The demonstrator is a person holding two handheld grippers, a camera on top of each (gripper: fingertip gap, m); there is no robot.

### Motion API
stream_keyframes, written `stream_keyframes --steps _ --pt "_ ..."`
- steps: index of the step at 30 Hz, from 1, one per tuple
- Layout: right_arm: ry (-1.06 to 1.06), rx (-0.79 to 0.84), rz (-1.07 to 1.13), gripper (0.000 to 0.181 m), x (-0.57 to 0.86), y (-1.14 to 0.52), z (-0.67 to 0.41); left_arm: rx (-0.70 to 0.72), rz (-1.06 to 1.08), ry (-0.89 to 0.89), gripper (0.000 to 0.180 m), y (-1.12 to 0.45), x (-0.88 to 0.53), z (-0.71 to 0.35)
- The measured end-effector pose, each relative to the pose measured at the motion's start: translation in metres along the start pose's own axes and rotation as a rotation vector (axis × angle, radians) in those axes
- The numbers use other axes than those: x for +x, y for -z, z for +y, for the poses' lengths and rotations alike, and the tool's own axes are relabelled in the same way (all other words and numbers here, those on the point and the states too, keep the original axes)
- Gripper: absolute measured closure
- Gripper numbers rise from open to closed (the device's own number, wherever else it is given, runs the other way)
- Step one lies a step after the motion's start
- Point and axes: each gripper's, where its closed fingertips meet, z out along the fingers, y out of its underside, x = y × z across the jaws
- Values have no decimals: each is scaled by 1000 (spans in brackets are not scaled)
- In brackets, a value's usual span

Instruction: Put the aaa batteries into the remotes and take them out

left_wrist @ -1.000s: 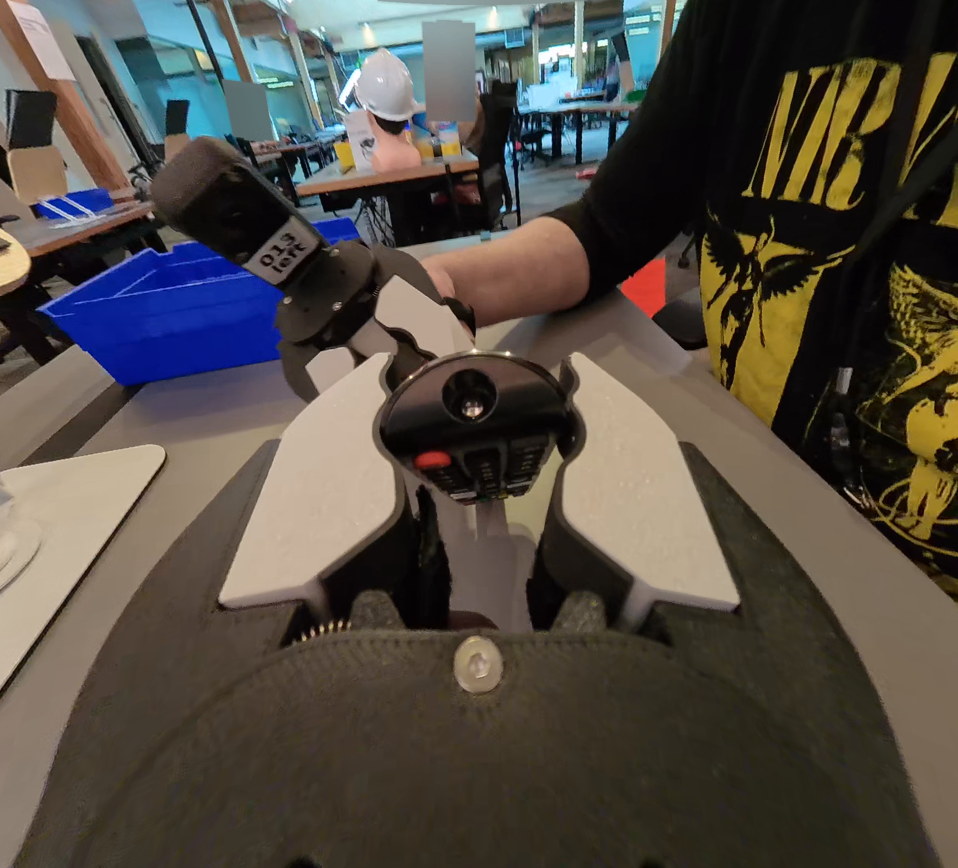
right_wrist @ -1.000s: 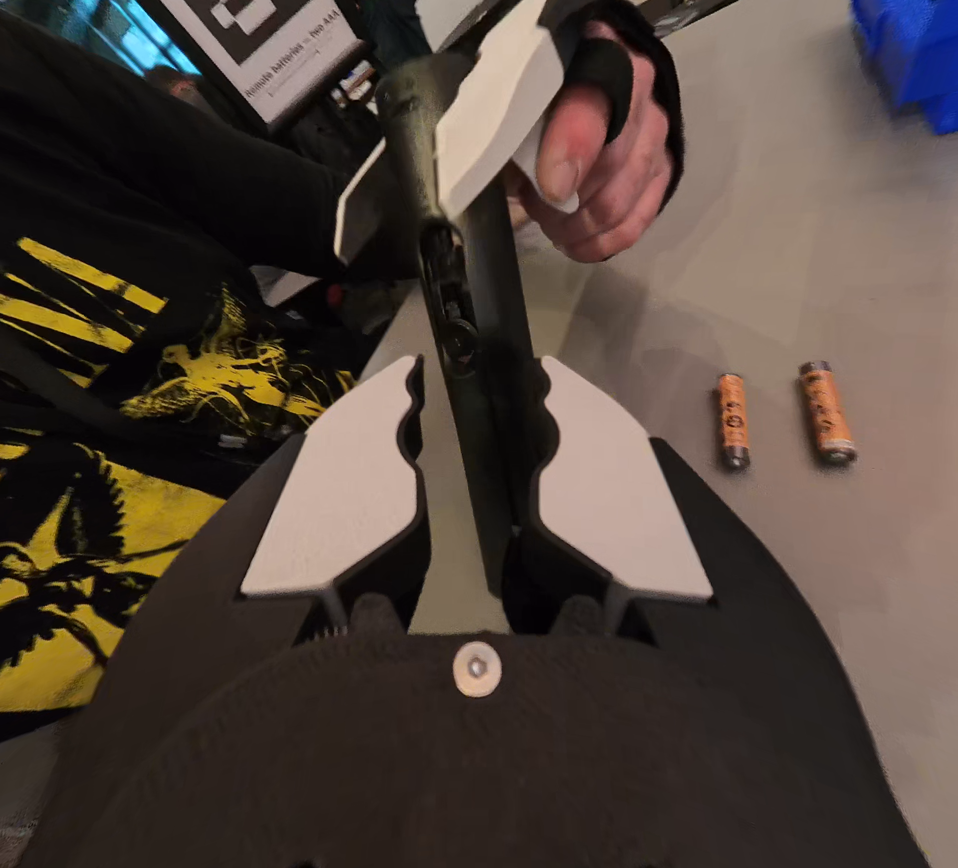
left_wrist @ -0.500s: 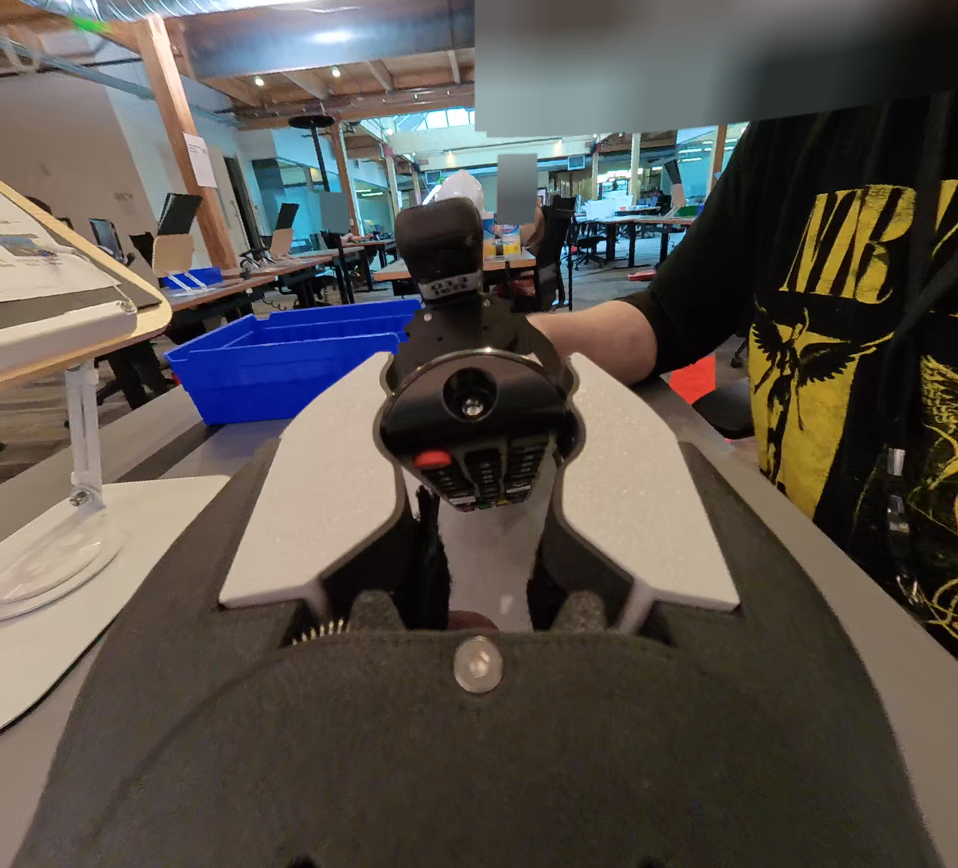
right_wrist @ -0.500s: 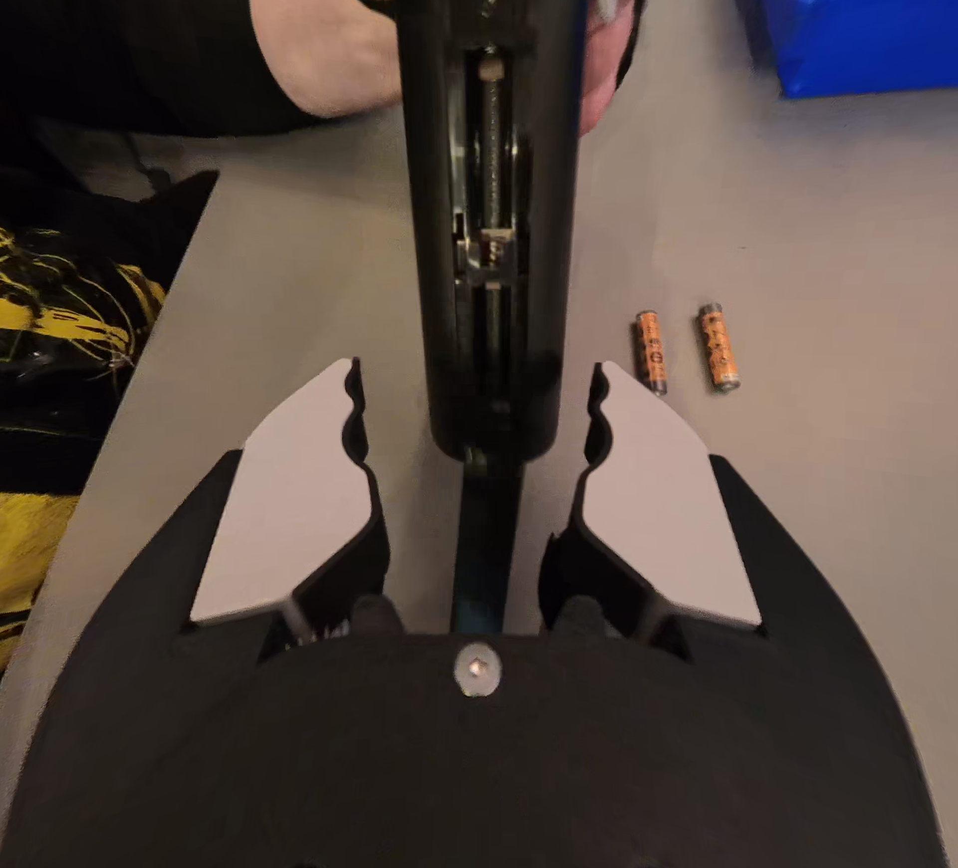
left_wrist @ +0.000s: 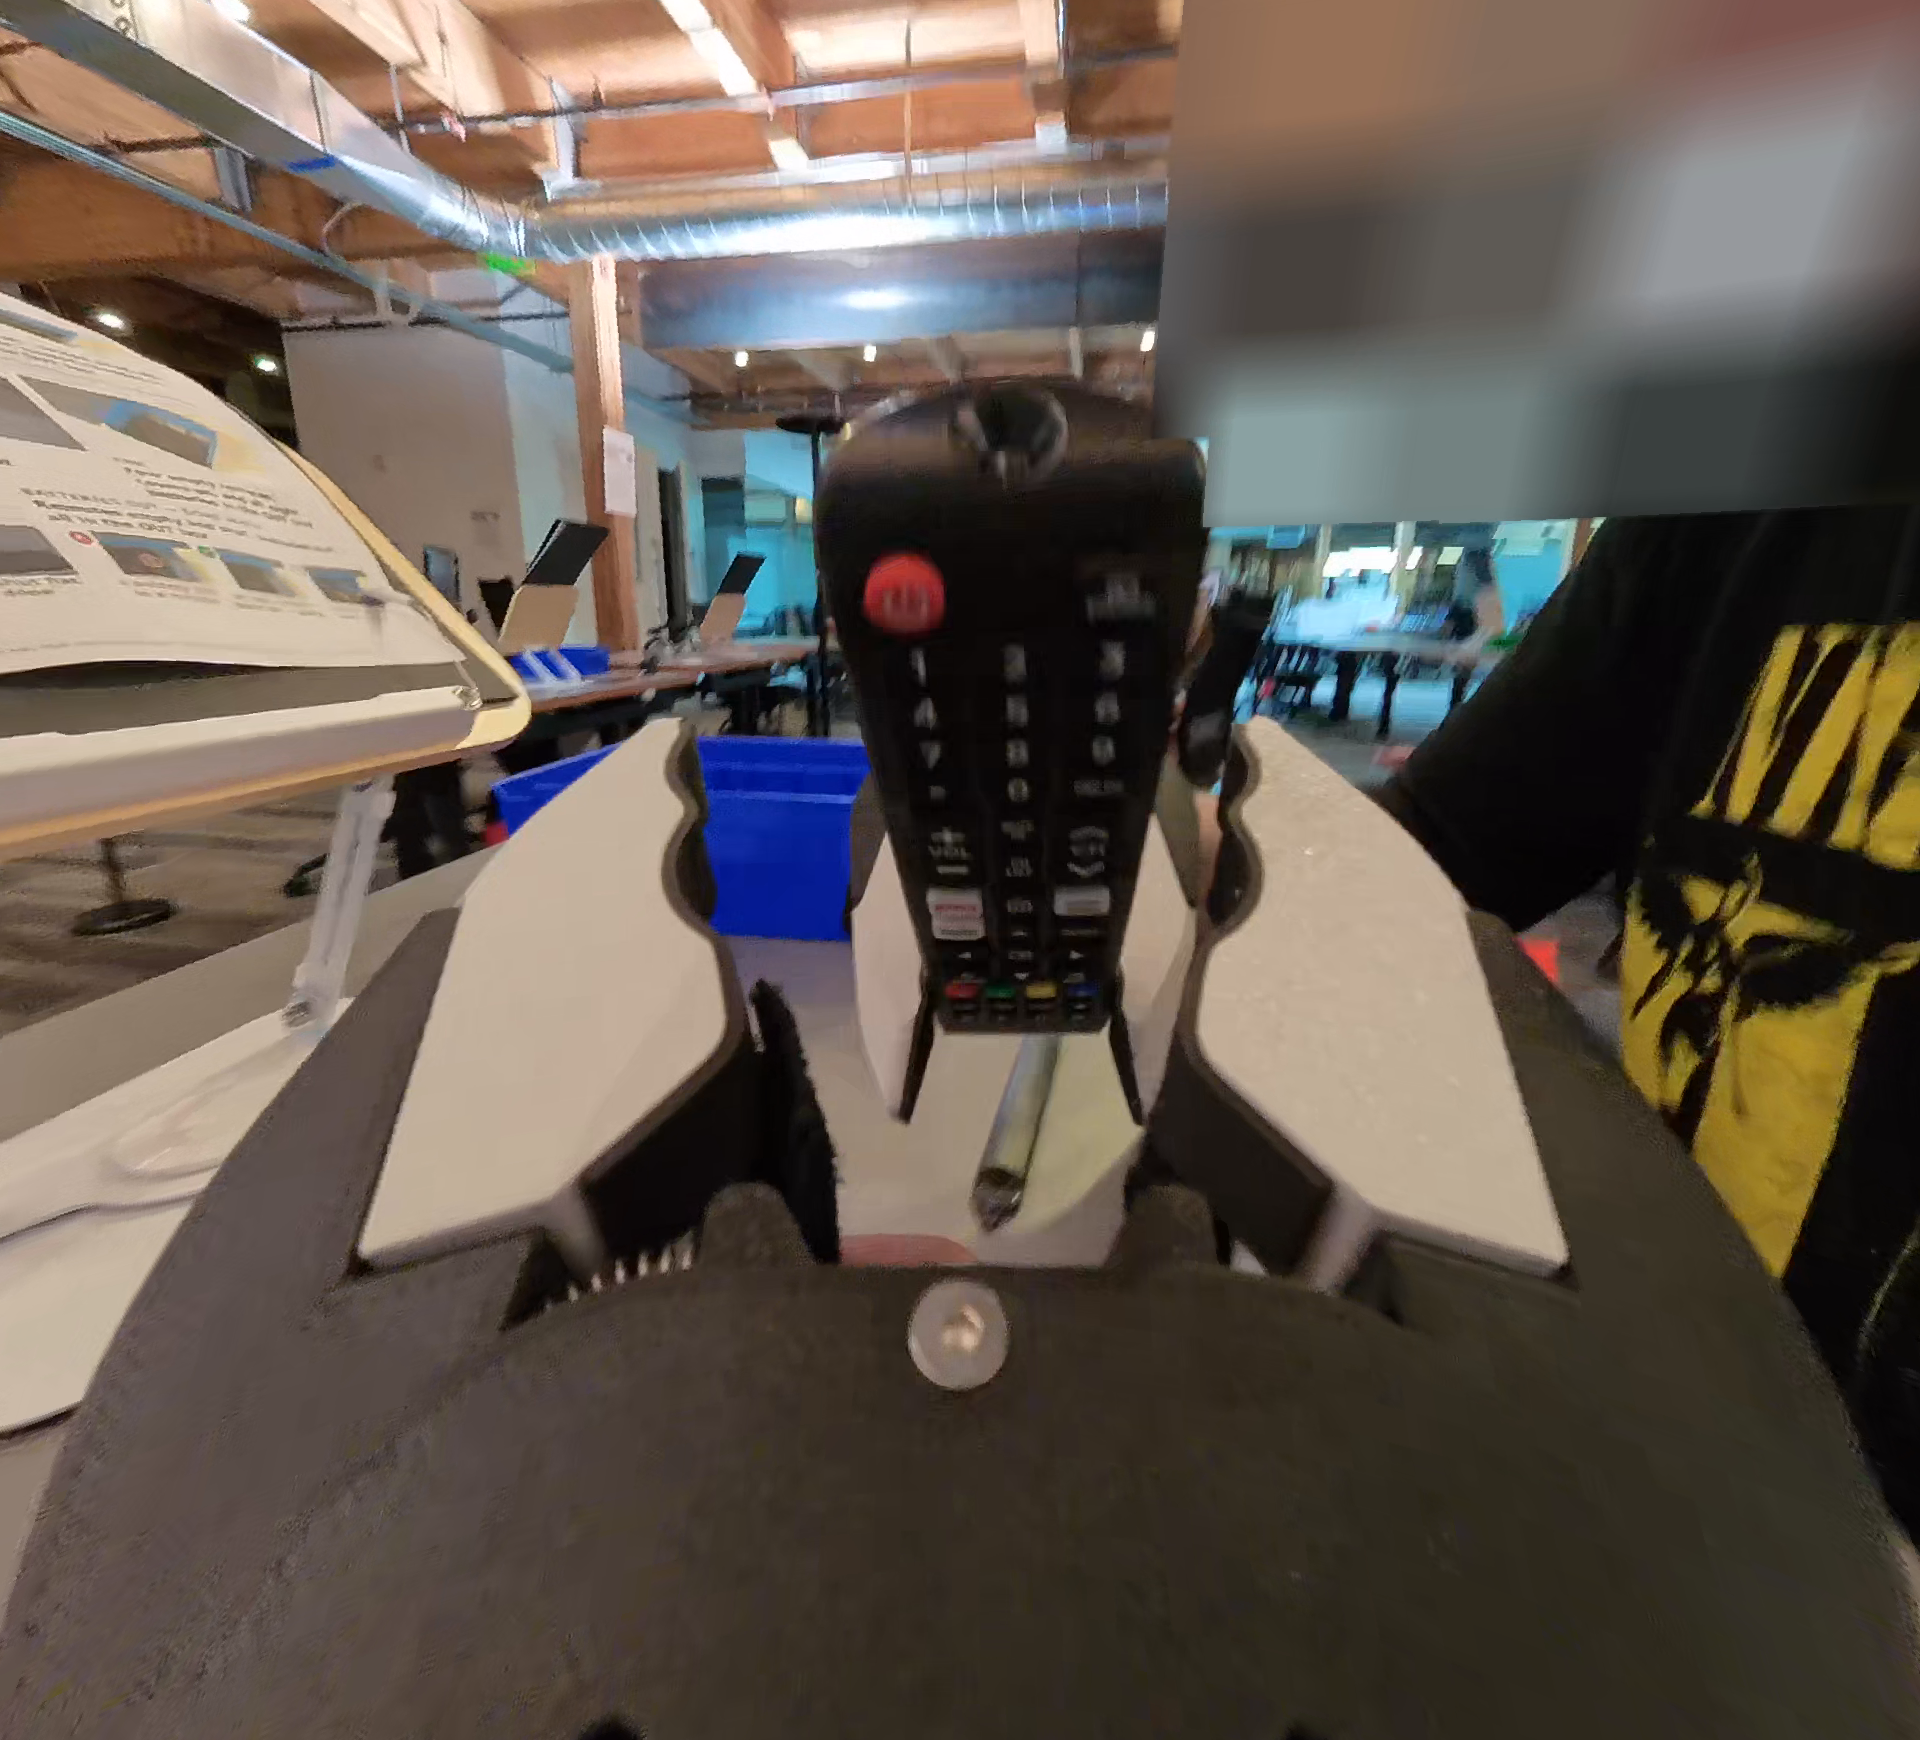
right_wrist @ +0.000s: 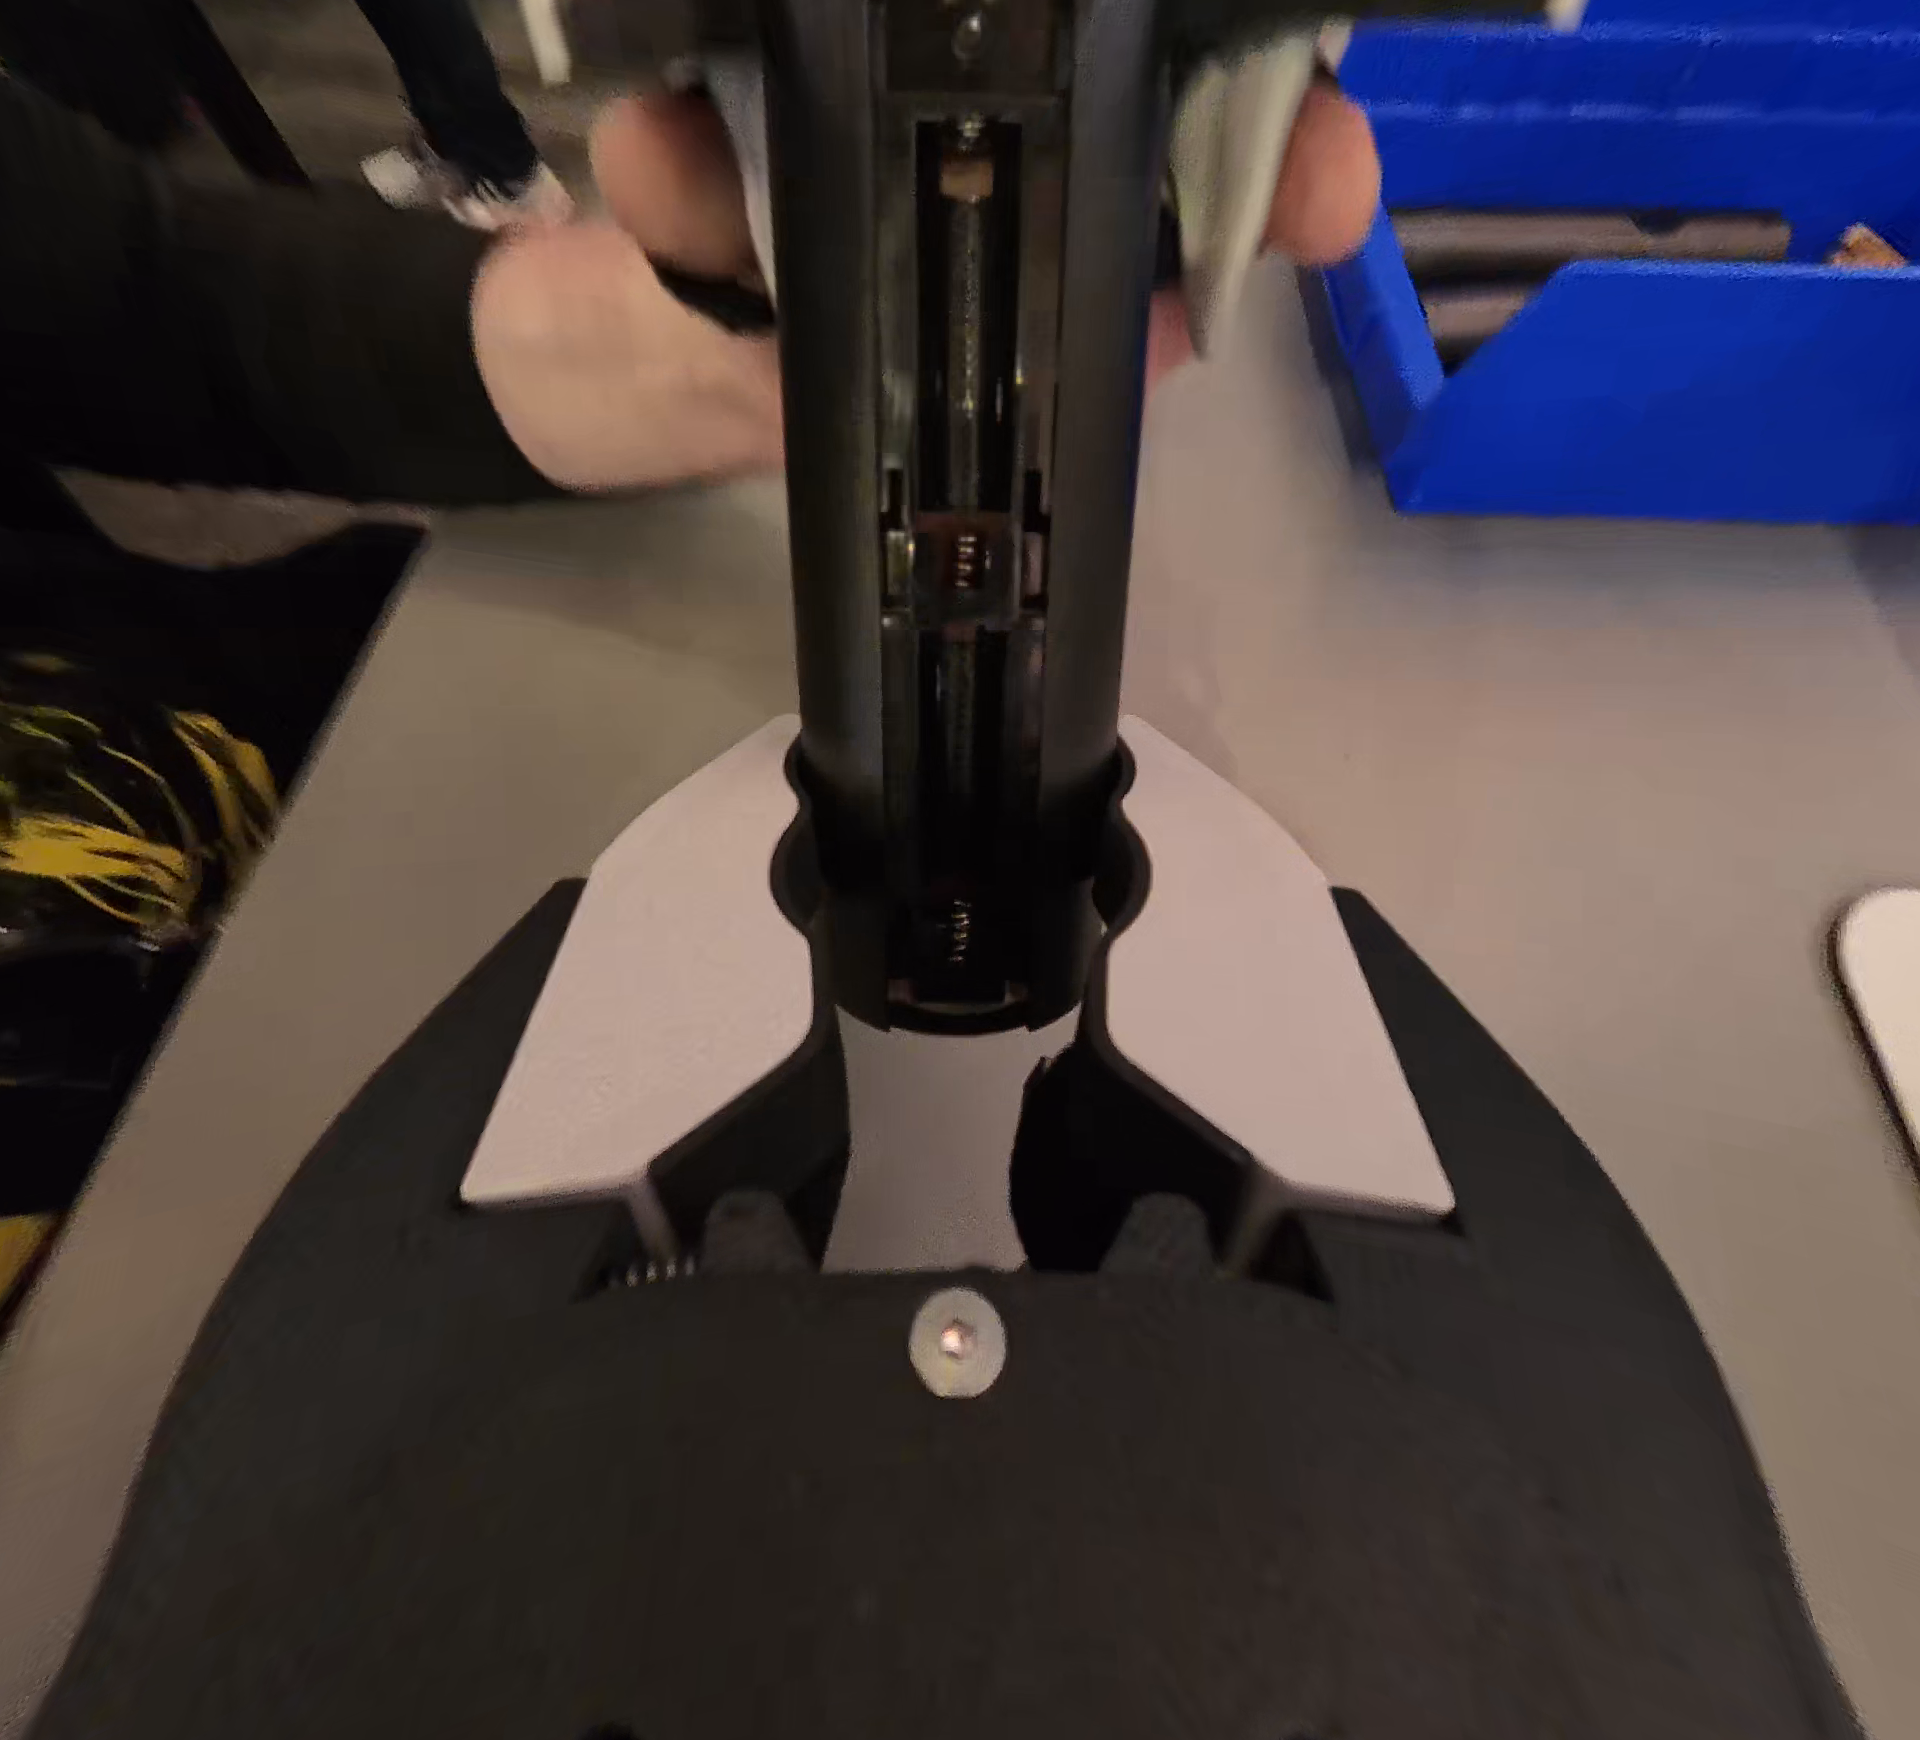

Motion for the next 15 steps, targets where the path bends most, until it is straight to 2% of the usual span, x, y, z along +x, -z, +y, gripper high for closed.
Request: stream_keyframes --steps 1,3,6,7,12,15 --pt "-22 15 -23 131 -1 0 -4 34 5 35 86 0 0 -3" --pt "14 -21 19 131 5 1 -4 58 17 64 99 2 0 -6" --pt "50 -159 -9 130 2 -2 6 -15 22 14 108 -1 4 2" --pt "80 -182 13 131 6 -2 7 -32 43 -1 122 -1 8 4" --pt "98 -243 -2 131 12 9 2 -63 30 -33 125 6 5 9" --pt "101 -222 -17 130 13 11 -11 -17 20 -35 126 10 4 0"
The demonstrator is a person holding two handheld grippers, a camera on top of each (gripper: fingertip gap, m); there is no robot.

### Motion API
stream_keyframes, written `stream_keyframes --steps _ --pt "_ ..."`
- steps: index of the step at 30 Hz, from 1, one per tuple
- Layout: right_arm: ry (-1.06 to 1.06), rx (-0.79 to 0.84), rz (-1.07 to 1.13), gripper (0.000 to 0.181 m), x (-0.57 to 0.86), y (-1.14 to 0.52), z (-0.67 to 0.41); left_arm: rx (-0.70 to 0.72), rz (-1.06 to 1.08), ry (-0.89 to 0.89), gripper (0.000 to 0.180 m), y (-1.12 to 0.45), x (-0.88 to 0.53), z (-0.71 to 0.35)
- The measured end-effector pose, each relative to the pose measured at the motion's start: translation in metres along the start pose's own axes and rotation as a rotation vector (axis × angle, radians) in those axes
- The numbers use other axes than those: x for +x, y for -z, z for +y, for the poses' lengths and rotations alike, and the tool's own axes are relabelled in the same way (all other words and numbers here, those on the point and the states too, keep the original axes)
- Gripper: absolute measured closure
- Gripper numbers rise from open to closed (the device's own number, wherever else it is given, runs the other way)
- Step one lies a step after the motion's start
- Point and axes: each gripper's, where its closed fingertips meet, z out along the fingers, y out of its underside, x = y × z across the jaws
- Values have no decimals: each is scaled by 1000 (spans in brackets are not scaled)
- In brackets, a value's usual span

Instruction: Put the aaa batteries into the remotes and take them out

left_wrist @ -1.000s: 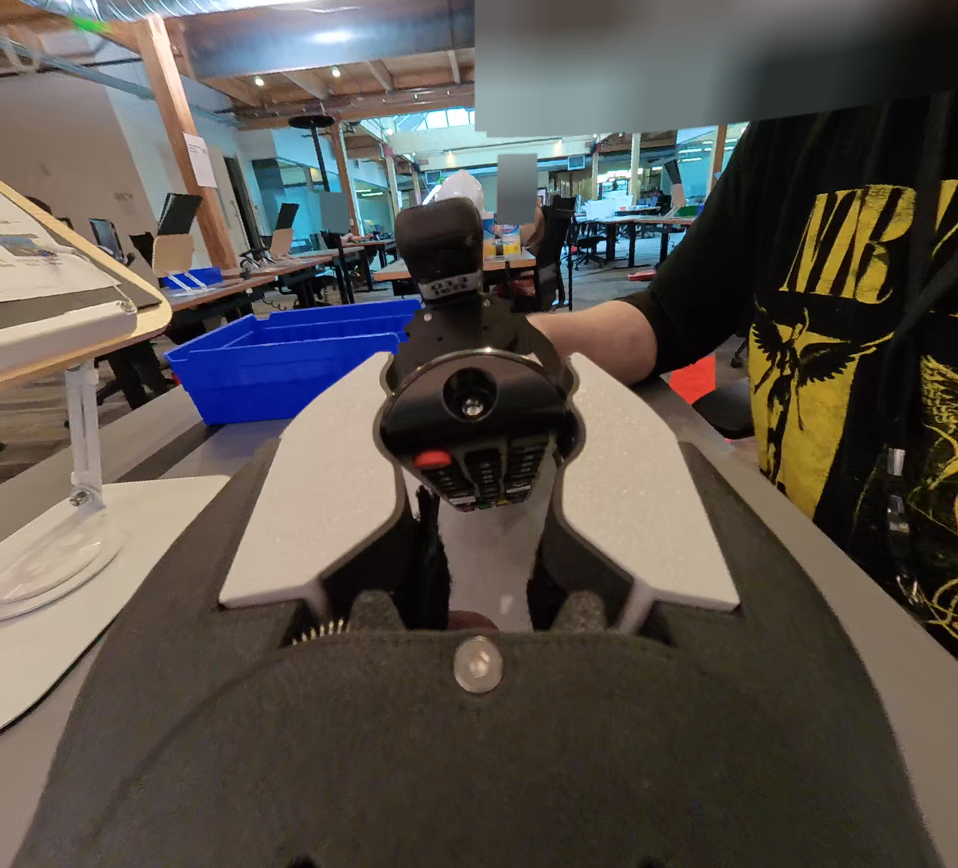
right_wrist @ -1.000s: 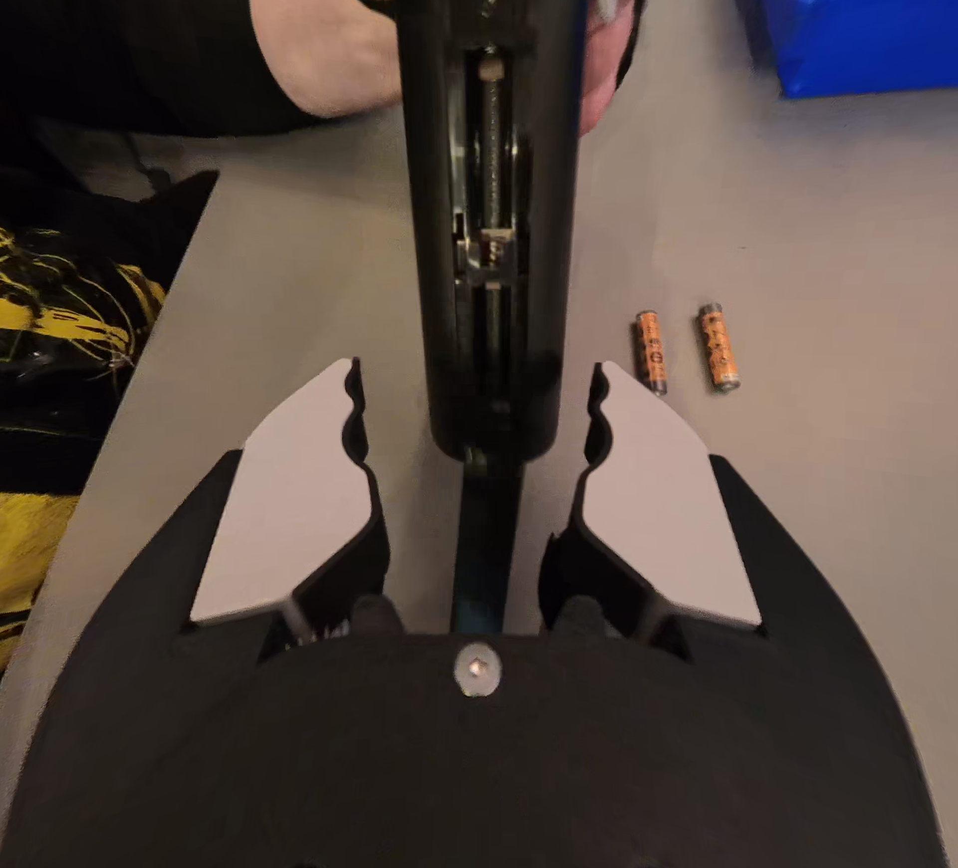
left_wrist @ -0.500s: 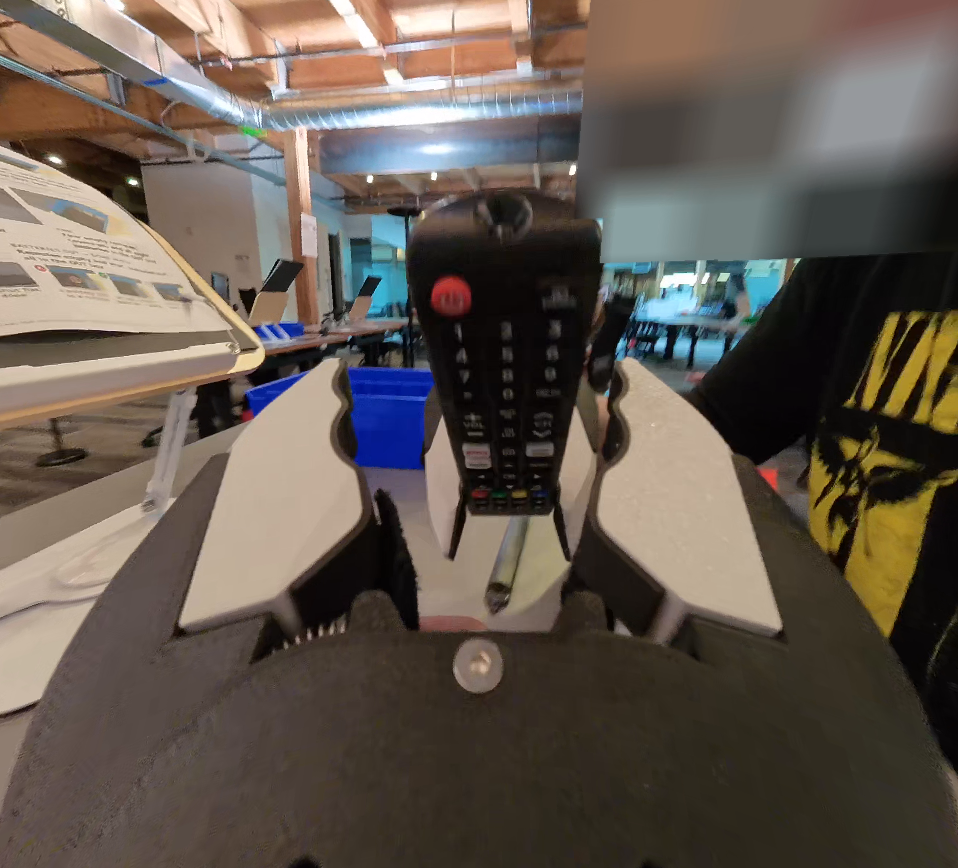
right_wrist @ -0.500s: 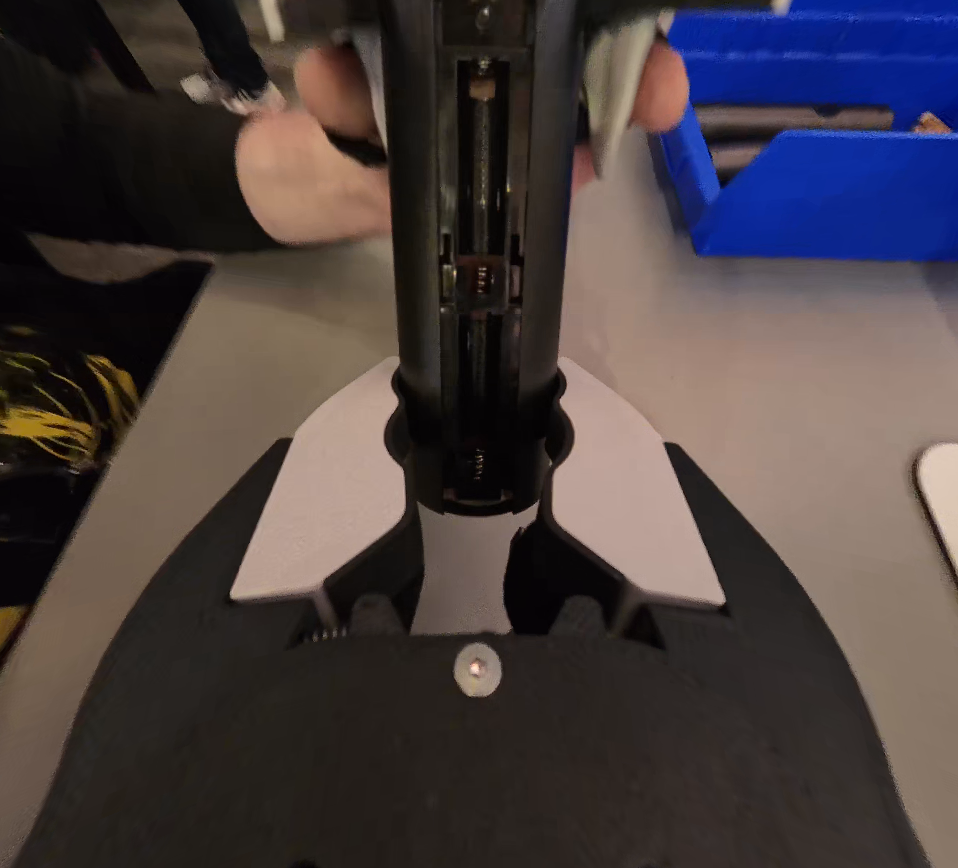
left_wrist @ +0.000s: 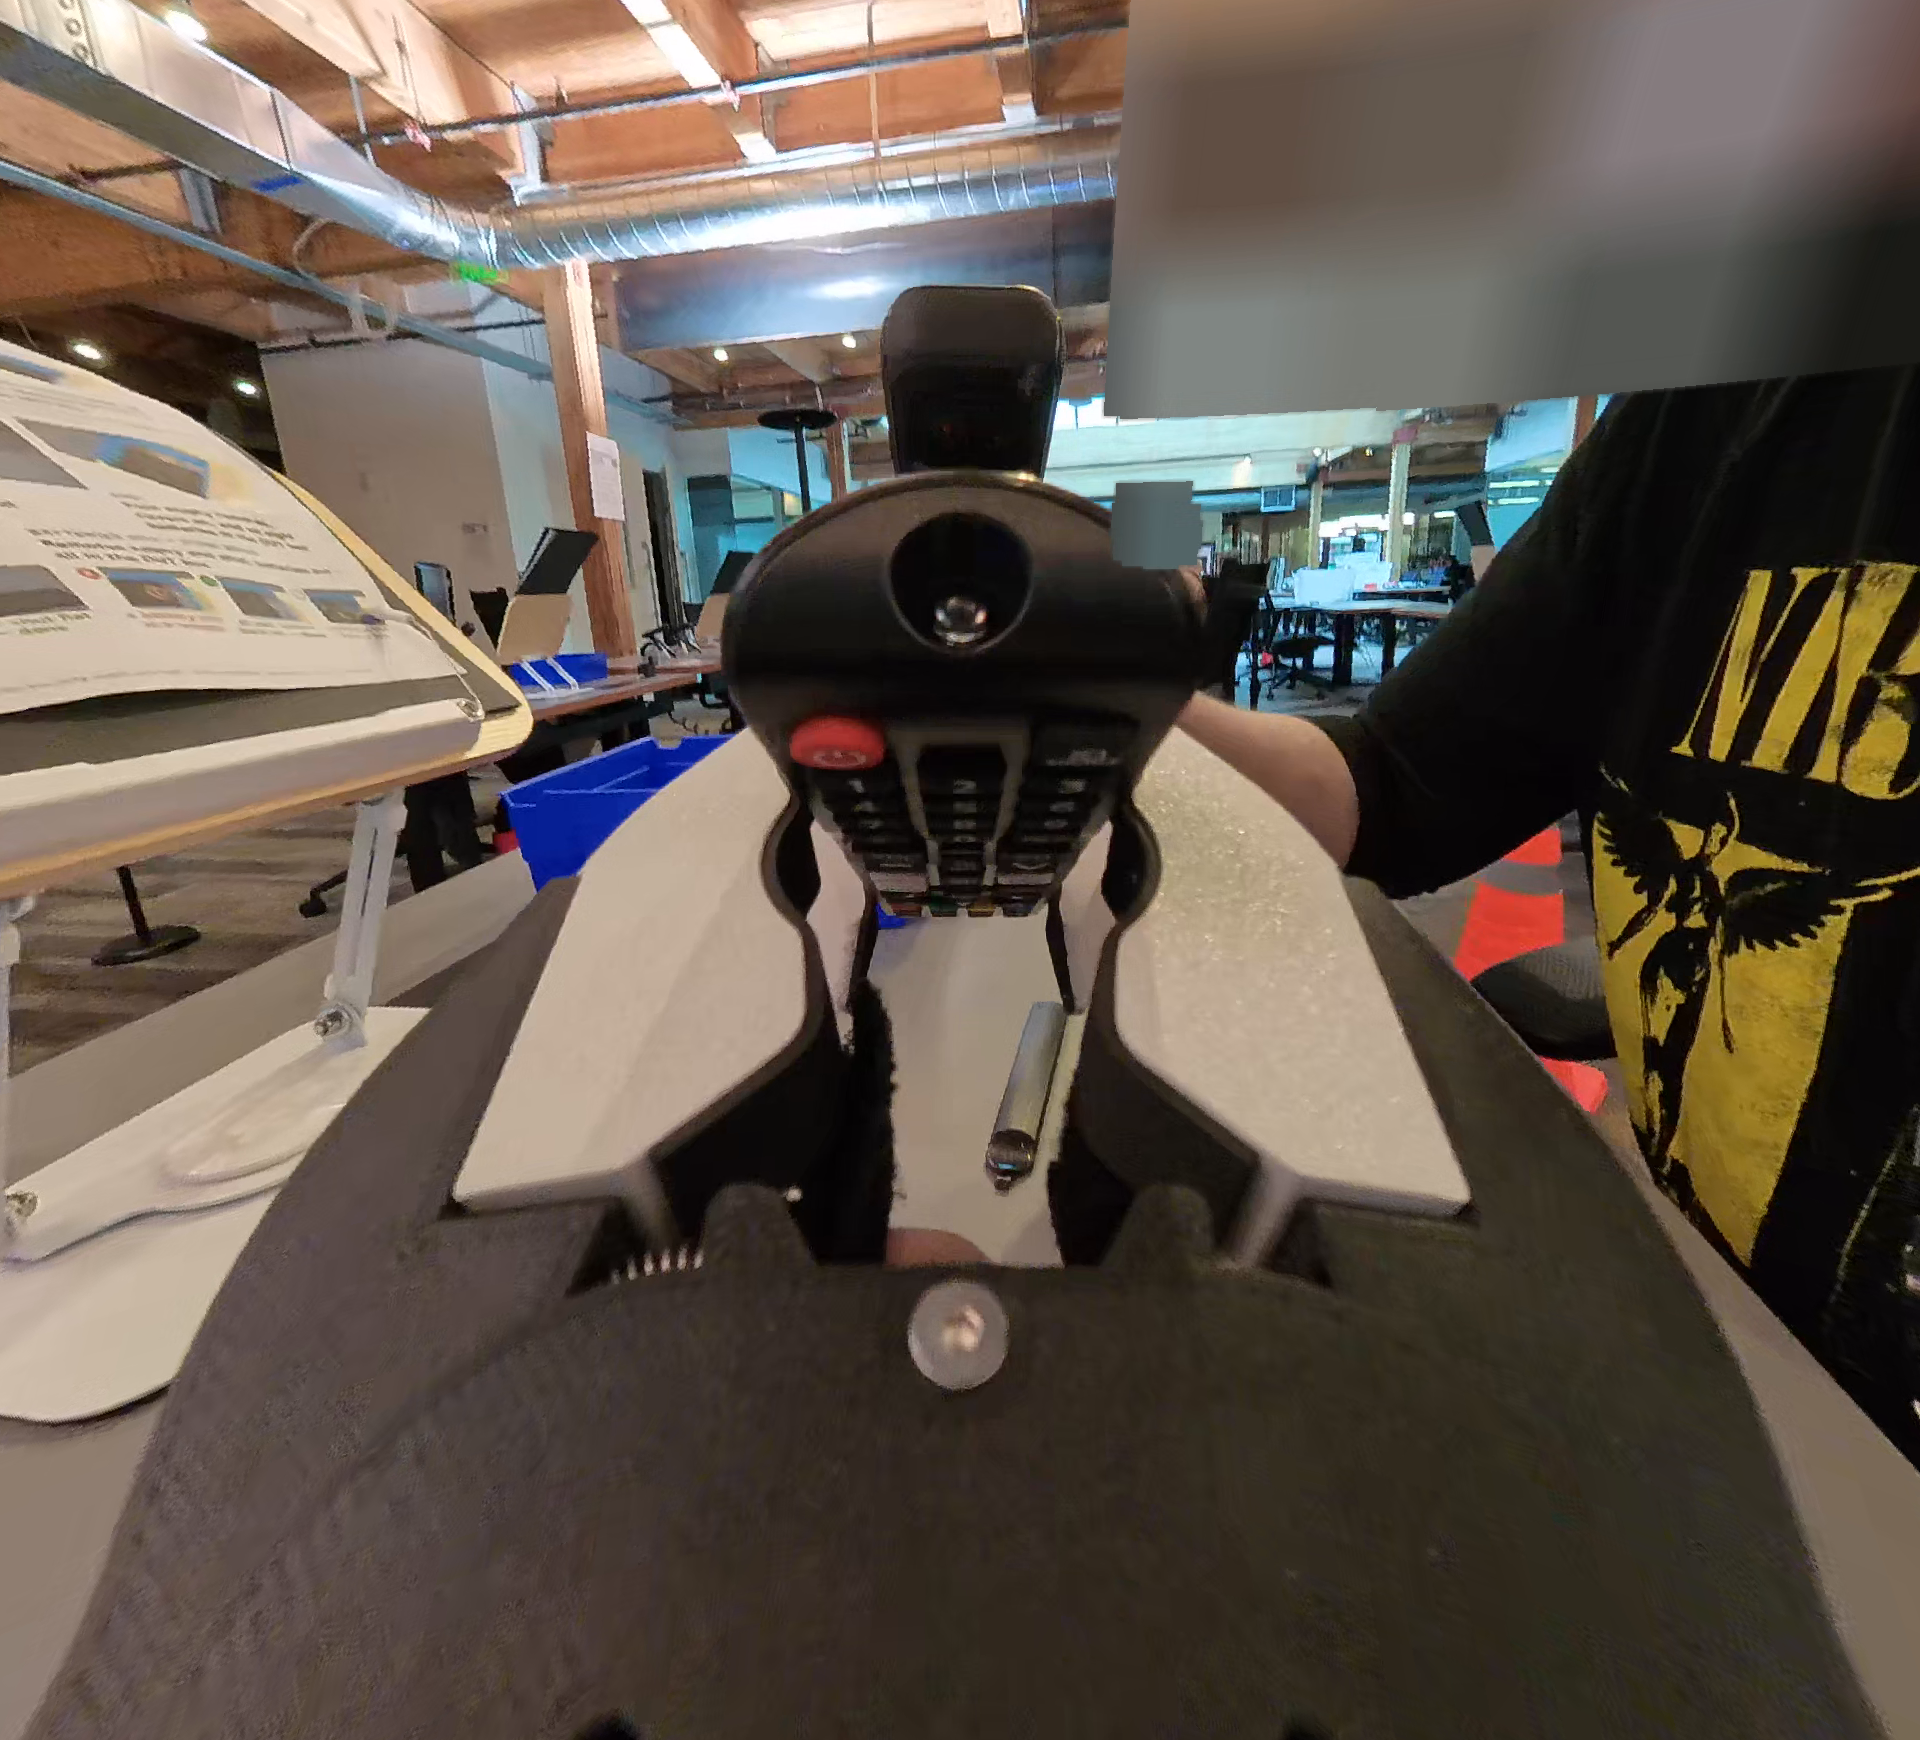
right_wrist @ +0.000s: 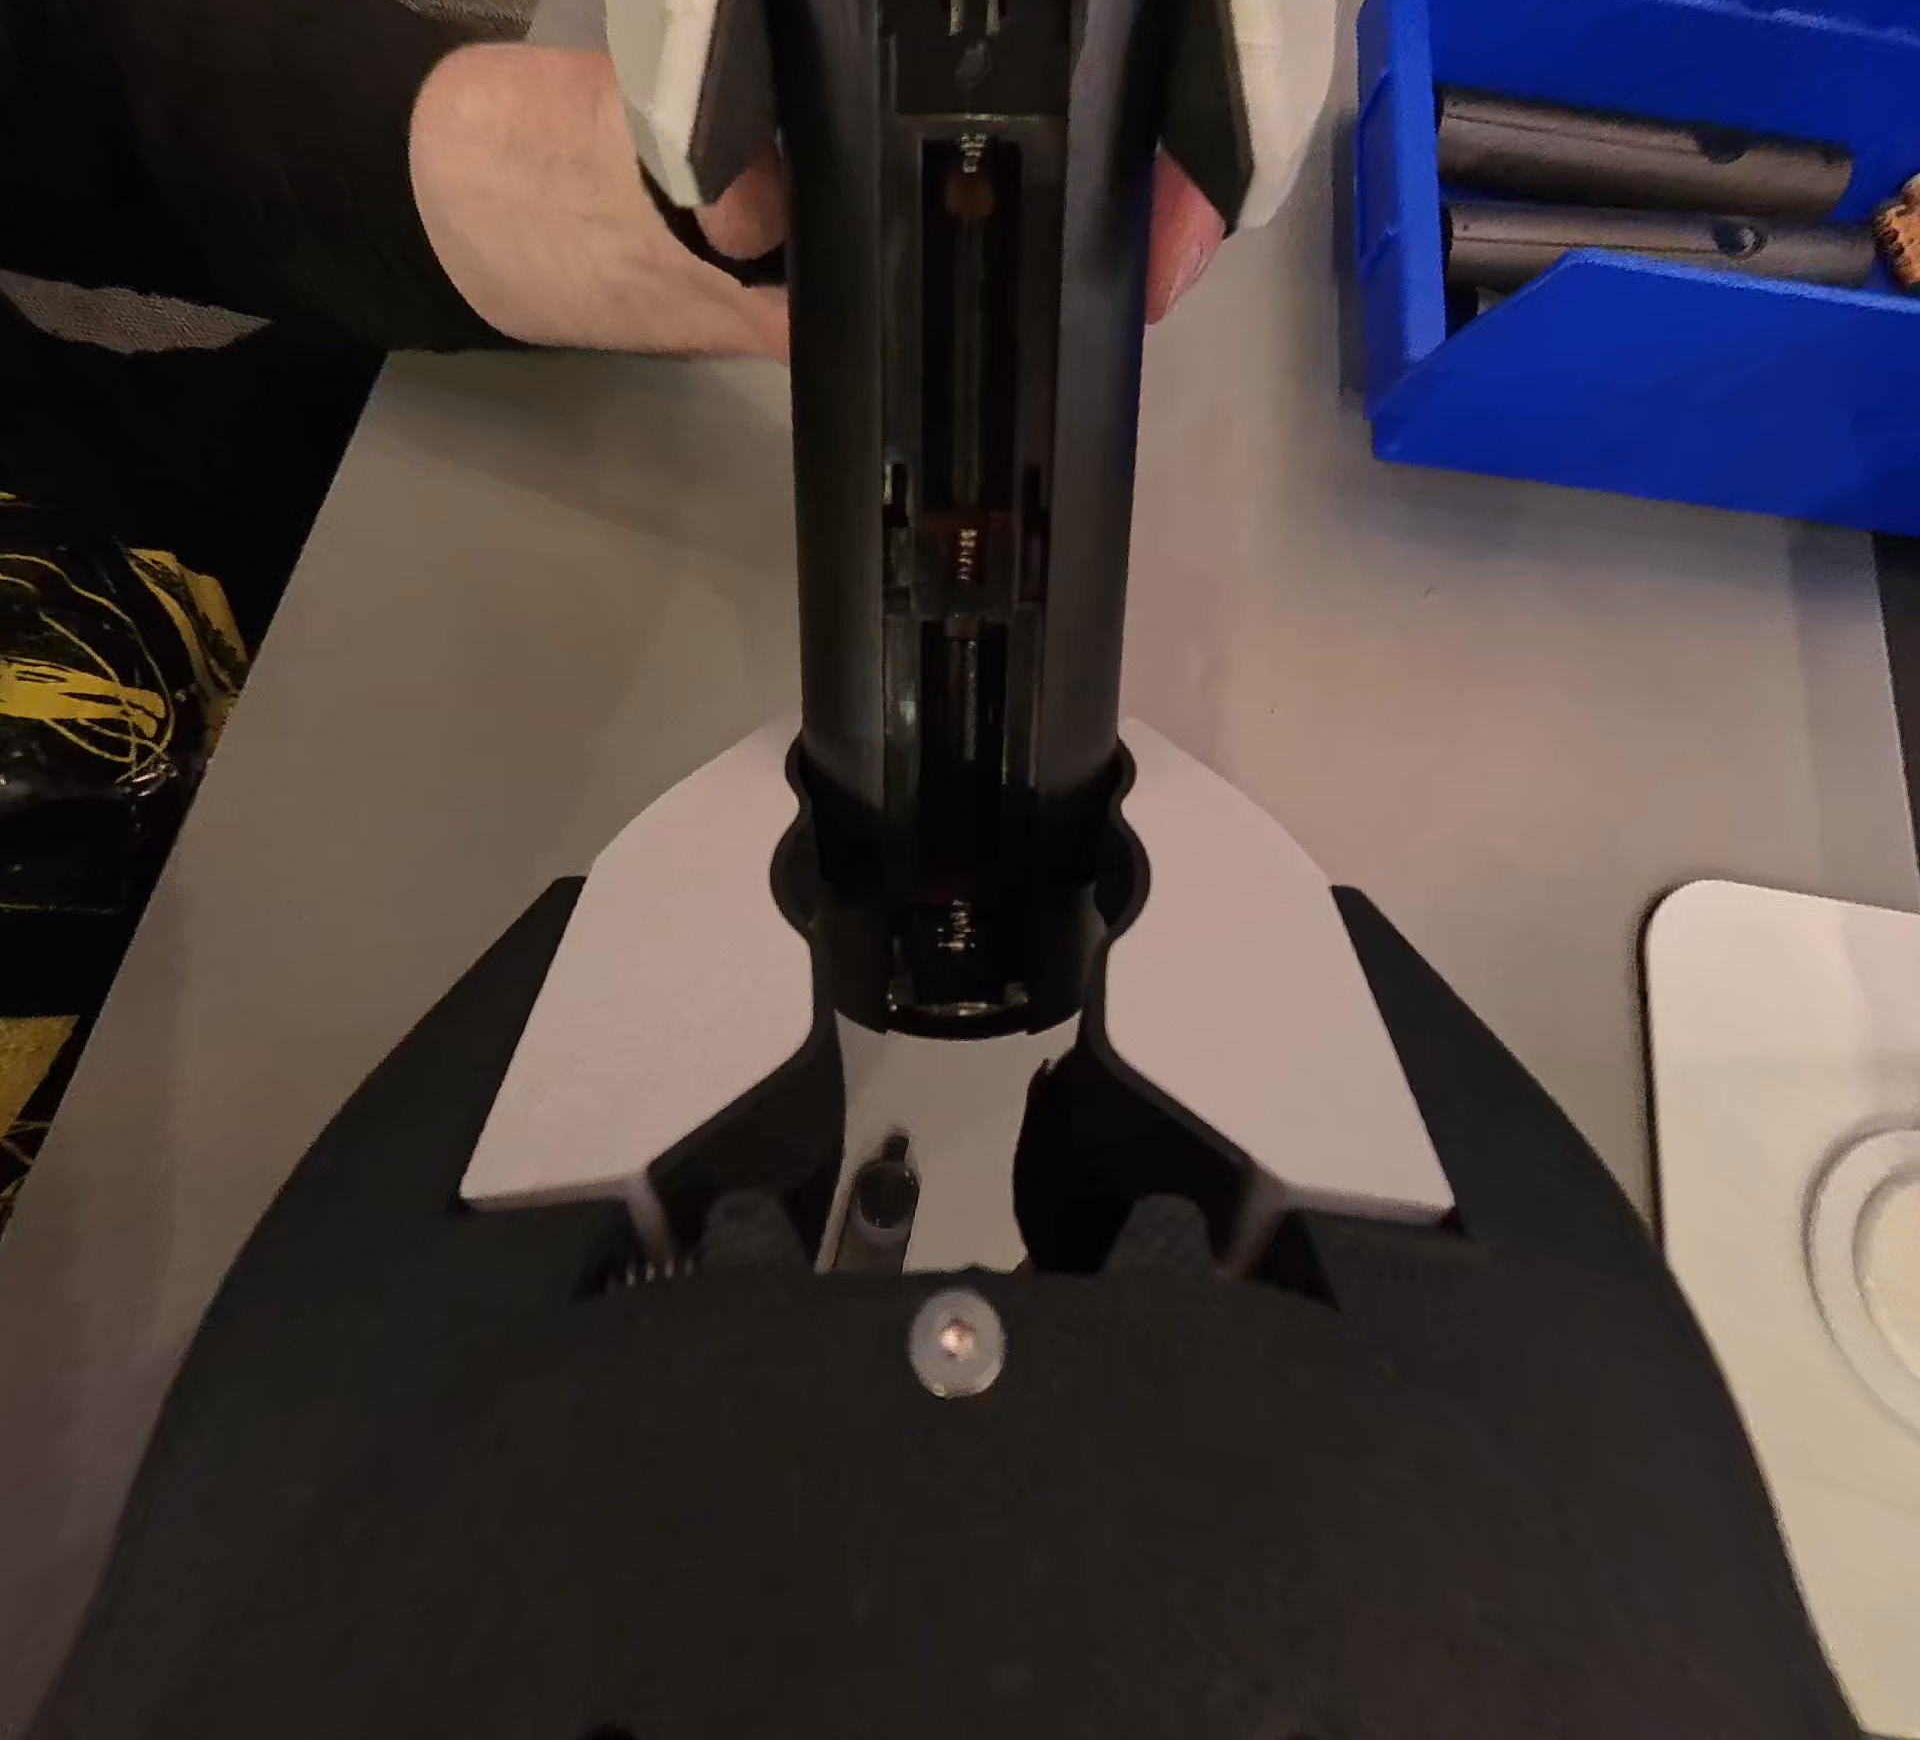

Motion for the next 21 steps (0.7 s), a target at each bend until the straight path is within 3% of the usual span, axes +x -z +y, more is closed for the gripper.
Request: stream_keyframes --steps 4,6,9,18,21 --pt "-28 82 -11 123 9 12 -10 58 -45 3 127 12 -8 -13" --pt "-81 124 -38 131 19 21 -4 91 -76 8 127 24 -15 -22" --pt "-93 0 -8 154 37 15 34 103 -114 -4 127 41 -24 -30" --pt "9 -339 44 158 48 -53 90 117 -155 13 127 64 -37 -31" --pt "-31 -339 7 163 46 -63 99 132 -154 20 127 67 -38 -33"
